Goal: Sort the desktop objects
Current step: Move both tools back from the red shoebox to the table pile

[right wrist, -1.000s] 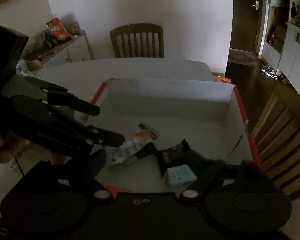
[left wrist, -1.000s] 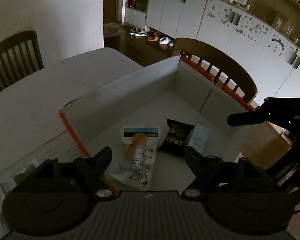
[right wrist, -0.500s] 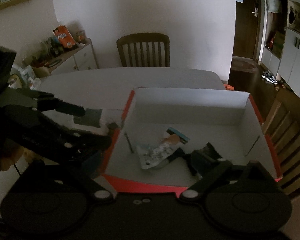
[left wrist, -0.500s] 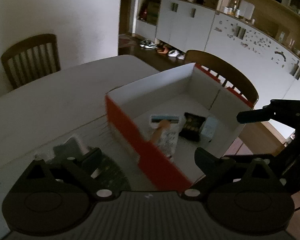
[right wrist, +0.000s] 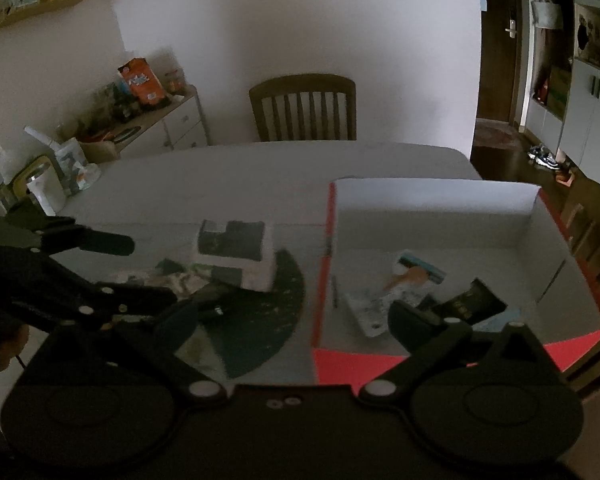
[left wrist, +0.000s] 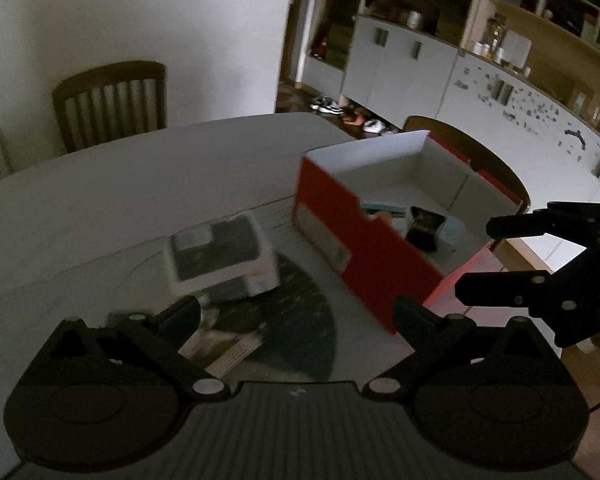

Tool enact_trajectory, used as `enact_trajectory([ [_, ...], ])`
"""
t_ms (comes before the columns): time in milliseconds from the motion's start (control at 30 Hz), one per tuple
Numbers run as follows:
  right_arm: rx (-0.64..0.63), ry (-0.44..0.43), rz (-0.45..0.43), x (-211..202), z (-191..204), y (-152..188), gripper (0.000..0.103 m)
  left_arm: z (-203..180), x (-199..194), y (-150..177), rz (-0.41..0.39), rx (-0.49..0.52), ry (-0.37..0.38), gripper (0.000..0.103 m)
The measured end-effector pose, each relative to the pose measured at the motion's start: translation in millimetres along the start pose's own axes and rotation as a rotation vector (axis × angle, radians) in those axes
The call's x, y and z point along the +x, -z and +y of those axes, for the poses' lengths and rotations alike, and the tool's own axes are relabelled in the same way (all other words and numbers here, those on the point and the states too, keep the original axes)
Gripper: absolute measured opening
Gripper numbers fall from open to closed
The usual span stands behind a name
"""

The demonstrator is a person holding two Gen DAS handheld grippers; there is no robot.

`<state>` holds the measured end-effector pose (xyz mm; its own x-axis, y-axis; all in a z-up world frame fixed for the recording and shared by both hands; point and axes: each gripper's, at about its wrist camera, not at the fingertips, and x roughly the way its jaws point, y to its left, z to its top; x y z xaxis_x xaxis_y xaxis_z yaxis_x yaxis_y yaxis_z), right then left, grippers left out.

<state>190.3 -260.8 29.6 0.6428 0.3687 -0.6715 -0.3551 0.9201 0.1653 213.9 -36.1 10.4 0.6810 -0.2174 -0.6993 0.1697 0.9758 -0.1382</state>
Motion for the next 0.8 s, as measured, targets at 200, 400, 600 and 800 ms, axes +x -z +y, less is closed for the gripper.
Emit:
enact_trajectory([
  [200, -0.002, -0.003, 0.012, 4.7, 31.8, 5.7, 0.102, 23.6, -22.8, 22.2, -0.01, -0.009, -0.026, 0.103],
  [400, 0.002, 0.002, 0.019, 11.4, 60.5, 11.4, 0.102, 43.3, -38.3, 44.3, 0.002, -0.009, -0.023, 0.103],
  [600, 0.003, 0.007, 0.02, 18.6, 84.1, 17.9, 0.102, 60.3, -54.3, 64.5, -0.014, -0.002, -0.038, 0.103],
  [800, 0.009, 0.011, 0.027, 26.8, 100.9, 21.9, 0.102, 76.9, -68.8, 81.4, -0.04, -0.012, -0.057, 0.103],
])
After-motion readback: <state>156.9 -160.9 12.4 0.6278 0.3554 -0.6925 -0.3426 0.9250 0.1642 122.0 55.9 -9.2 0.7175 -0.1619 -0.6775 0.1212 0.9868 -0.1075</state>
